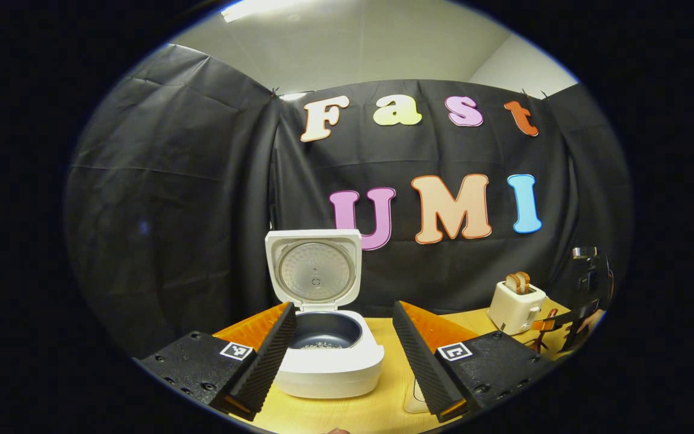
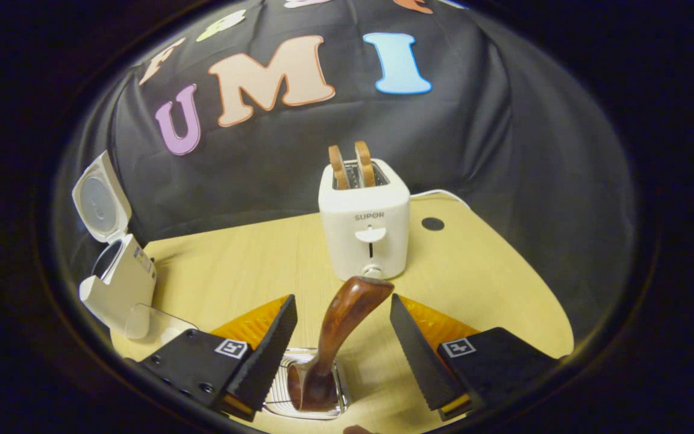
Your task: Close the left gripper, press the button to open the rice cooker; take a wooden spoon from the chopstick holder with the right hand, scoop a spoonful of rice and pour it into the rice cooker, then put the wooden spoon back into the chopstick holder.
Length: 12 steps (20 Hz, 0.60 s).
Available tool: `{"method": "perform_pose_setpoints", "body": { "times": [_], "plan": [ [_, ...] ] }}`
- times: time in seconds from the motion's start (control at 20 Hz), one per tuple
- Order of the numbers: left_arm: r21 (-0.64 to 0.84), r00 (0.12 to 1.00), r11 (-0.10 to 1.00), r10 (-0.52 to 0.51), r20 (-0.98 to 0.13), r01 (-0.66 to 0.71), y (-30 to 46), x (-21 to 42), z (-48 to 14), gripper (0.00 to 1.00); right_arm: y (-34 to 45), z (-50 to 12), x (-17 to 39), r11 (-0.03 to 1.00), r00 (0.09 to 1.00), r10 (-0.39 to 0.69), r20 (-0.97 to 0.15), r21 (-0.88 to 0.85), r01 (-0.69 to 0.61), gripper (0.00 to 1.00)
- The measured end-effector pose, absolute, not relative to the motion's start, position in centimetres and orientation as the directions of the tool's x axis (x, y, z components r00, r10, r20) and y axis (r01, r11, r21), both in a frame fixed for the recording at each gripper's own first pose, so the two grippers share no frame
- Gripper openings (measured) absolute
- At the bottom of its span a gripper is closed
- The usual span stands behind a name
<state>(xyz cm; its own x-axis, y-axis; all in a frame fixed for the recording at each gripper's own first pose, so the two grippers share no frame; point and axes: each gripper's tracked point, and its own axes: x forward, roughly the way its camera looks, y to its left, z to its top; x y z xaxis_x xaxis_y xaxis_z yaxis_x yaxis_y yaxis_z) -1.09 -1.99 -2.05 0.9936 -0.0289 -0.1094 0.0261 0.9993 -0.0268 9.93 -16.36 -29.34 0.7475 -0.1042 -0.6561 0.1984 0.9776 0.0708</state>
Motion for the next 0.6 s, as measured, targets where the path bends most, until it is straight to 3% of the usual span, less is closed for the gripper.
{"method": "perform_pose_setpoints", "body": {
  "times": [0.1, 0.6],
  "plan": [
    [-0.021, 0.993, 1.000, -0.016, -0.114, 0.014, -1.7, -1.2, -2.1, 0.95, -16.1, -31.0, 10.3, 0.972, 0.717, -0.084, -0.692, 0.101, 0.212, 0.98],
    [-0.013, 0.992, 1.000, 0.001, -0.127, -0.002, -1.6, -0.9, -2.4, 0.95, -14.8, -32.2, 10.5, 0.971, 0.698, -0.045, -0.715, 0.134, 0.200, 0.39]
  ]
}}
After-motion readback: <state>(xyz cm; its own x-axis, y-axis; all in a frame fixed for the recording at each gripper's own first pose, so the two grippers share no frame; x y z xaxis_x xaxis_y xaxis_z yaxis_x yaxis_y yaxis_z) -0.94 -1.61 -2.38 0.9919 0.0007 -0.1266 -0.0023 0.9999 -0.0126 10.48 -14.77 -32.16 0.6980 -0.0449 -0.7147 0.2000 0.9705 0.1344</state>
